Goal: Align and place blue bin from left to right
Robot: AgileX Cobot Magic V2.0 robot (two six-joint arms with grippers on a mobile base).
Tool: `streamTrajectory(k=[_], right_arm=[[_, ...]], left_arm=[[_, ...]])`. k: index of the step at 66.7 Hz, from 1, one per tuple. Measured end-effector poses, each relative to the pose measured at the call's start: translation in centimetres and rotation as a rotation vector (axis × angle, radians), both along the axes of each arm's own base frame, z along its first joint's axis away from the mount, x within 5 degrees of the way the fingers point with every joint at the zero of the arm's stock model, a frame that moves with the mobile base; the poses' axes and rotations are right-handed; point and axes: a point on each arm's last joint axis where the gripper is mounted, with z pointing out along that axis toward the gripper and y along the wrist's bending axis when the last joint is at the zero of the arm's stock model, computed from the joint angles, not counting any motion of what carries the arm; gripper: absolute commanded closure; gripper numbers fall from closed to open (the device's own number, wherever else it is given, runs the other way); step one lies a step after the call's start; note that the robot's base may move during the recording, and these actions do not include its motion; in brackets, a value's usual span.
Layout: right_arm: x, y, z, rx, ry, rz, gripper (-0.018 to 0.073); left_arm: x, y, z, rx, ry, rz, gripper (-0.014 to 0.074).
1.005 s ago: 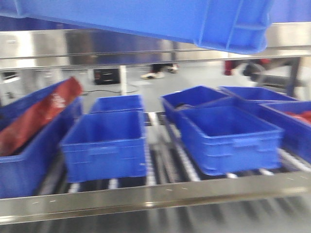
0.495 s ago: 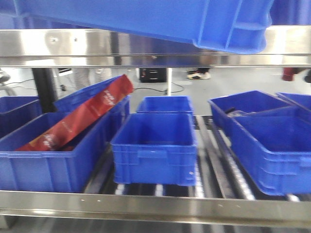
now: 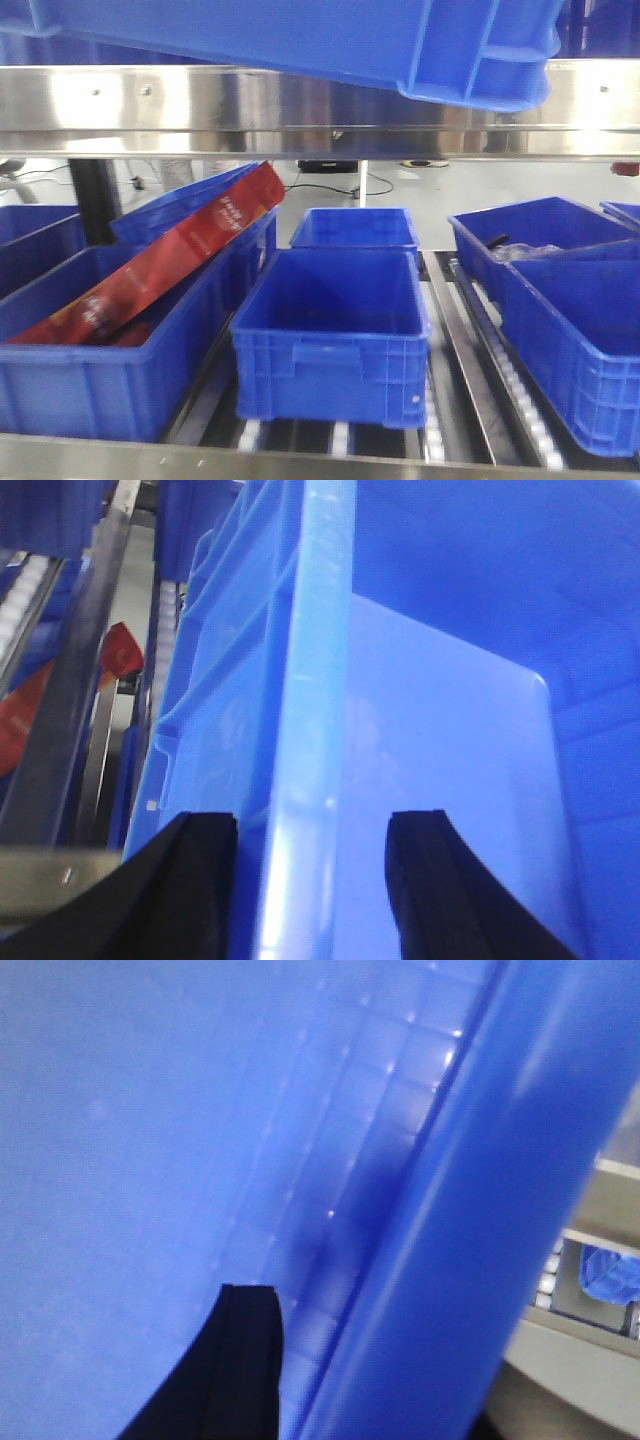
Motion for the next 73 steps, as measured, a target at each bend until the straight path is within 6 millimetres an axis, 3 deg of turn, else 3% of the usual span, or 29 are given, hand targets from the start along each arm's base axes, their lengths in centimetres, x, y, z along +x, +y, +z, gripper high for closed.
streamTrajectory(k=[73], right_arm=[[0.00,0.00,0.00,0.000,0.000,0.000,0.0629]], left_arm=[[0.00,0.00,0.00,0.000,0.000,0.000,0.0708]])
